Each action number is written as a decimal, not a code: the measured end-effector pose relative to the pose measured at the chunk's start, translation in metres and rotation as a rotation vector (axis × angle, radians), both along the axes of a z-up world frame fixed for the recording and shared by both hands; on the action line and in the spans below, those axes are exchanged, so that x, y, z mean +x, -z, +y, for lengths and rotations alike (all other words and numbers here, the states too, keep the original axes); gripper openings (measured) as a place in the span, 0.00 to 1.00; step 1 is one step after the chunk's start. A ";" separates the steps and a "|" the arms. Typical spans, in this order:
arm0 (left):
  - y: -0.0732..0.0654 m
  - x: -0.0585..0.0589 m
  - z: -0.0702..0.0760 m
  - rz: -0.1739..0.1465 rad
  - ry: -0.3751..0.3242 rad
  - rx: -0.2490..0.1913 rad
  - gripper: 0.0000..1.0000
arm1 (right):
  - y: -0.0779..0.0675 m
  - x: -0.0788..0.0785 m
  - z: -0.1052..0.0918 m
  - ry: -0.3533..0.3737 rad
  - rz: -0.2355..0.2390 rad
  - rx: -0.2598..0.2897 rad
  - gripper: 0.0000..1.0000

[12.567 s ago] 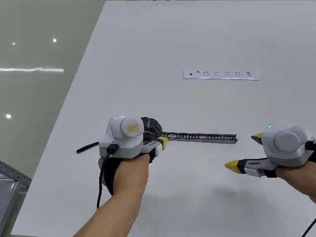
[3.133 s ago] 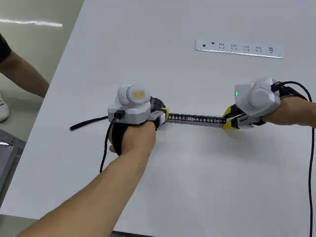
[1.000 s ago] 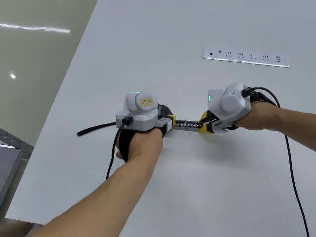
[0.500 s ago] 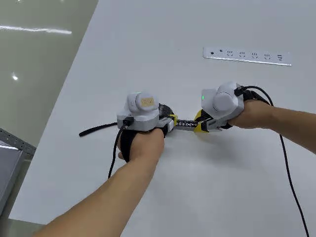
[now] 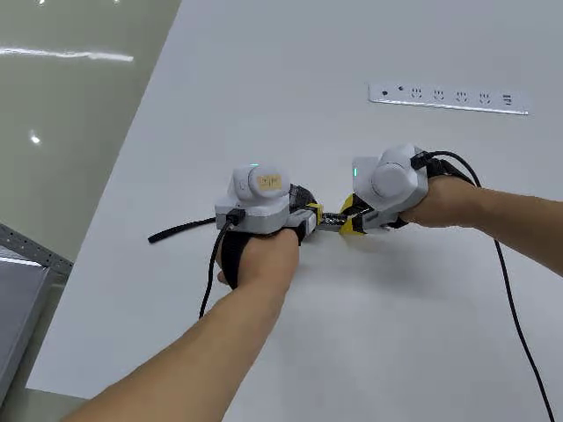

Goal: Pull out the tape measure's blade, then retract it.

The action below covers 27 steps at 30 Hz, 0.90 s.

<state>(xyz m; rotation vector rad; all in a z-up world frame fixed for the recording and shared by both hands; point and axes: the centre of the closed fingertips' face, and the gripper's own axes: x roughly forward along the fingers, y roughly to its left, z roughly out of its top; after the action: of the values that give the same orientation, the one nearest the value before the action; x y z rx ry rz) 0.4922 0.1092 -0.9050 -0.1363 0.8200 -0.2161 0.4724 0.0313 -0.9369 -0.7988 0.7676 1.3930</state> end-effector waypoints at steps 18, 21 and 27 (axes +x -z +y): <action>-0.001 -0.001 0.000 0.001 0.004 -0.002 0.56 | -0.001 0.000 0.017 -0.016 0.001 0.011 0.13; -0.001 -0.001 -0.001 0.002 0.004 -0.003 0.56 | -0.001 0.000 0.019 -0.020 0.000 0.008 0.13; -0.001 -0.002 -0.001 0.003 0.005 -0.007 0.56 | 0.000 0.000 0.023 -0.026 -0.004 0.009 0.13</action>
<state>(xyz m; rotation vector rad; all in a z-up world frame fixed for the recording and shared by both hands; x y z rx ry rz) 0.4901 0.1084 -0.9040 -0.1411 0.8227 -0.2232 0.4722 0.0541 -0.9364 -0.8064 0.7496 1.4175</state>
